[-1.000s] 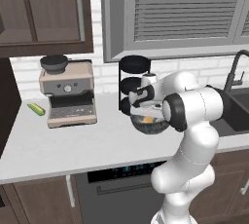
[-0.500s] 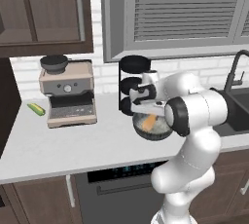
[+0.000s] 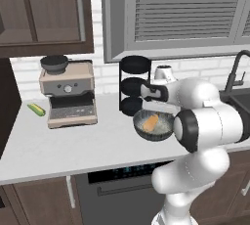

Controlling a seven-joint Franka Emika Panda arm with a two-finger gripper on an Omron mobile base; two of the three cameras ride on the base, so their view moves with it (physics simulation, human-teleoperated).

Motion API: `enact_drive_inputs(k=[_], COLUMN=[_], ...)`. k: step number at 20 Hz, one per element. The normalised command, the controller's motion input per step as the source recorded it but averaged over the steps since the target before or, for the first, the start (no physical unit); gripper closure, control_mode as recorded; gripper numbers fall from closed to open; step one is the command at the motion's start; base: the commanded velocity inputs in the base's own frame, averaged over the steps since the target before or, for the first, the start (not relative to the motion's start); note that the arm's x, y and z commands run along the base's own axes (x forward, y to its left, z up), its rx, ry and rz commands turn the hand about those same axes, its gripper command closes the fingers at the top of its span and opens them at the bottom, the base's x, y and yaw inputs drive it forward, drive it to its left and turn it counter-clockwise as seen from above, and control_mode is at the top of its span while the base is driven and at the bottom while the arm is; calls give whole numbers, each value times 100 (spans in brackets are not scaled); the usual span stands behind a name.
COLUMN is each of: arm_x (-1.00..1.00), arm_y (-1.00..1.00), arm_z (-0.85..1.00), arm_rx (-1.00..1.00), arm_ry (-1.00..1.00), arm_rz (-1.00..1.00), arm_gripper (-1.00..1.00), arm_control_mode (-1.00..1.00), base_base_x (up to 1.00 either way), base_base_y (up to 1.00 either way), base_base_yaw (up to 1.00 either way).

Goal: Pick the squash from the sink and place it in the bowl. Then pick the bowl and place it in the microwave. Then close the microwave door and press the start button.

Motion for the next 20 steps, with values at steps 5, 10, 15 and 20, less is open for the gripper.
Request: enact_drive_inputs(k=[5, 10, 15, 20], arm_x=[-40, -5, 0, 0], arm_y=[-70, -24, -13, -8], arm_z=[2, -5, -29, -20], arm_rx=[0, 0, 3, 9], arm_ry=[0, 0, 0, 0], arm_rz=[0, 4, 11, 9], arm_gripper=[-100, -100, -100, -100], arm_control_mode=[-100, -100, -100, -100], base_base_x=[0, 0, 0, 0], base_base_y=[0, 0, 0, 0], base_base_yaw=[0, 0, 0, 0])
